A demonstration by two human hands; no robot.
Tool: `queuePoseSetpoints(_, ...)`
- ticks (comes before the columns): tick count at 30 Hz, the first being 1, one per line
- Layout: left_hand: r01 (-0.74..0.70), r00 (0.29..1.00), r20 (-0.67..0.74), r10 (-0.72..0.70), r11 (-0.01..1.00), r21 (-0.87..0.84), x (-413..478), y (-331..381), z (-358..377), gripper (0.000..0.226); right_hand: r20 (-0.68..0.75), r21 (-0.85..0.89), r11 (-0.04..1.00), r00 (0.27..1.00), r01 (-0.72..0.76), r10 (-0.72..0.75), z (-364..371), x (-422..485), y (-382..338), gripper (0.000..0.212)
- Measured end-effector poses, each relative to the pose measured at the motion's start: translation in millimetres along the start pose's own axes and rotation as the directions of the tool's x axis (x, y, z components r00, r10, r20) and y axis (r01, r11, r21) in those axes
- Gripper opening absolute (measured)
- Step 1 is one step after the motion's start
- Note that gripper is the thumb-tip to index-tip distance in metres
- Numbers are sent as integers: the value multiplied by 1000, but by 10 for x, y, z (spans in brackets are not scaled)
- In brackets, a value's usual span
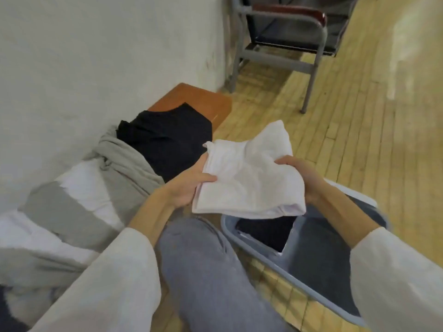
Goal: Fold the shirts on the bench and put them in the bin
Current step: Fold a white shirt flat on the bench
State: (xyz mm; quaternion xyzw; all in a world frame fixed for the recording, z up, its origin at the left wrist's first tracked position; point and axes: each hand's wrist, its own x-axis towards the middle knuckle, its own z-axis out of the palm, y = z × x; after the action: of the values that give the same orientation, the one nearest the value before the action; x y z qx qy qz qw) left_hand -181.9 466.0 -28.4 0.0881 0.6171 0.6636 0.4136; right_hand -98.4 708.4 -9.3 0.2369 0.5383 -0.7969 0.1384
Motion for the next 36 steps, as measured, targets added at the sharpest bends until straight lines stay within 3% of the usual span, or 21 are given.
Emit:
queuePoseSetpoints(2, 77, 995, 61, -78, 997, 25, 382, -118, 159, 68, -70, -24, 999, 997, -23, 21, -383, 105, 92, 16)
queuePoseSetpoints(5, 189, 973, 122, -194, 981, 45, 892, -385, 406, 66, -118, -25, 993, 987, -116, 112, -927, 325, 341, 35)
queuePoseSetpoints(9, 314, 935, 134, -329, 941, 124, 1467, -819, 646, 74, -191, 83, 980, 962, -182, 195, -1495, 604, 785, 48)
queuePoseSetpoints(14, 471, 847, 179, -500, 863, 185, 1920, -1379, 746, 84, -199, 168, 949, 934, -266, 297, -1931, 843, 1410, 66)
queuePoseSetpoints(16, 520, 815, 181, -550, 833, 191, 2130, -1622, 770, 82, -217, 198, 937, 919, -287, 328, -2117, 983, 1655, 61)
queuePoseSetpoints(22, 550, 780, 172, -602, 790, 270, 2621, -2013, 676, 81, -247, 225, 931, 908, -286, 339, -2336, 1395, 2075, 64)
queuePoseSetpoints(27, 489, 802, 142, -581, 774, 403, 3077, -2134, 551, 90, -365, 62, 976, 905, -211, 219, -2402, 1851, 2219, 53)
queuePoseSetpoints(29, 479, 826, 60, -560, 756, 446, 3205, -2333, 464, 89, -379, -62, 976, 910, -209, 170, -2437, 2015, 2383, 58)
queuePoseSetpoints(31, 538, 833, -120, -539, 741, 402, 3244, -2641, 328, 90, -340, -169, 945, 916, -281, 212, -2435, 2143, 2635, 65)
queuePoseSetpoints(33, 657, 753, -331, -569, 684, 317, 3150, -2986, 220, 90, -372, -225, 881, 873, -415, 316, -2397, 2206, 2891, 73)
queuePoseSetpoints(36, 672, 728, -458, -510, 662, 331, 2975, -3303, 217, 72, -507, -275, 863, 826, -425, 245, -2341, 2232, 3138, 74)
